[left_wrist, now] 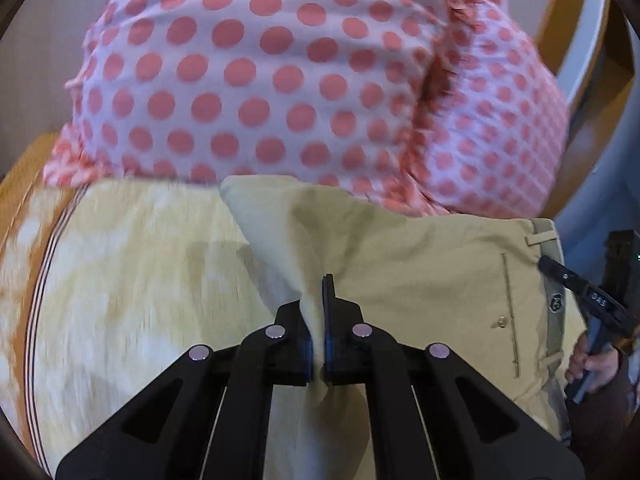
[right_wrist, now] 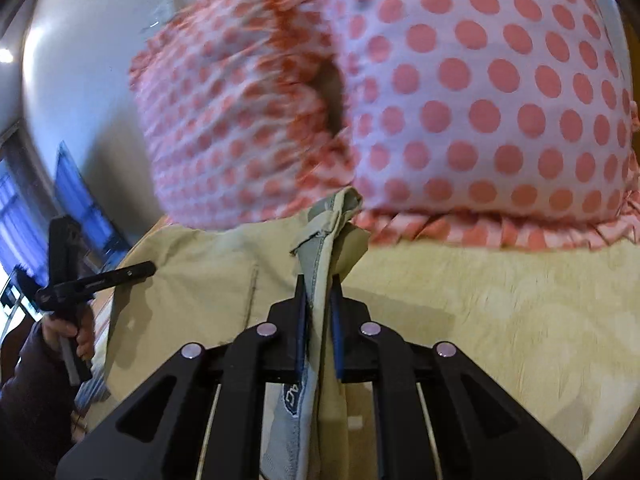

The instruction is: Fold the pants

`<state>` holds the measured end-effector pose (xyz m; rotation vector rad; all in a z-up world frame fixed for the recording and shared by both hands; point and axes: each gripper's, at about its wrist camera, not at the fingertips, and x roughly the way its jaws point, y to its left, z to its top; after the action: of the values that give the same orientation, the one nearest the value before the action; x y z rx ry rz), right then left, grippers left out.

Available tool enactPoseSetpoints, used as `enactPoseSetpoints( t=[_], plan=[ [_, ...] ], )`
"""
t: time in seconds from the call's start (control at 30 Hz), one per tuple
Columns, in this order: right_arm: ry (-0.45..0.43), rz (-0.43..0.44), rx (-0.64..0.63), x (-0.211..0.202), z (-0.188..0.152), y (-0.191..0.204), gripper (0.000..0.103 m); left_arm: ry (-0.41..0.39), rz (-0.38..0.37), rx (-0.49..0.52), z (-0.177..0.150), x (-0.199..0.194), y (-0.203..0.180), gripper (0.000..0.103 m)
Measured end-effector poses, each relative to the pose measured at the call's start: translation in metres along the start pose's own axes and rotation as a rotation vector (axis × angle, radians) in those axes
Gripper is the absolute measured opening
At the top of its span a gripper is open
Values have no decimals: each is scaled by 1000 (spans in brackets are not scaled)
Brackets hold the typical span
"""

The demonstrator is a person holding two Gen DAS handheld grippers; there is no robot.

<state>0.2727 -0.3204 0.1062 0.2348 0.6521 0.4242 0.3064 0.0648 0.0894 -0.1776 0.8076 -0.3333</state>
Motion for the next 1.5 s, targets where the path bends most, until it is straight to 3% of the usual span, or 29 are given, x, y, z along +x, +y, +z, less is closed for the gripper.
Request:
enactPoseSetpoints(
  t=[0.1,0.13,0.27,0.33,0.4,0.47,0.57,0.6,0.7,0.83,0.9,0.97,1.03,1.2,1.4,1.5],
  plan=[
    [101,-82,54,43,-3,-23,11,97,43,-35,7,43,9,4],
    [150,-126,67,57,-10,-29,17,115,51,-42,4,50,11,6],
    [169,-166,90,53,-12,-33,33,95,56,-59,-3,49,17,14],
    [132,-193,95,31,-10,-31,53,76,58,-78,-3,33,21,14],
    [79,-119,112,5,-14,-27,66,30,69,-72,-7,4,19,14],
    [45,14,148,-20,-22,-18,73,-18,44,-42,-15,-22,6,18],
    [86,168,207,-24,-38,-5,77,-16,-68,-24,-35,-45,-12,49],
    [107,187,225,-20,-43,-5,78,14,-94,-13,-42,-43,-19,67],
    [195,87,317,5,-60,-17,80,104,-72,-11,-56,-15,-26,68],
    [154,113,455,0,-71,-35,78,129,1,11,-59,1,-25,68],
    [117,43,417,-15,-72,-20,83,124,35,4,-61,-11,-27,68],
    [61,11,298,-37,-79,8,90,94,27,3,-68,-34,-28,72],
    [20,-35,190,-58,-96,37,99,39,79,30,-85,-65,-37,93],
    [21,-176,-41,-73,-163,103,100,-7,190,108,-156,-116,-71,96],
    [18,-260,-88,-66,-201,123,101,-39,301,131,-206,-125,-89,96],
    [19,-293,-126,-59,-209,132,101,-35,302,116,-216,-124,-88,100]
  ],
)
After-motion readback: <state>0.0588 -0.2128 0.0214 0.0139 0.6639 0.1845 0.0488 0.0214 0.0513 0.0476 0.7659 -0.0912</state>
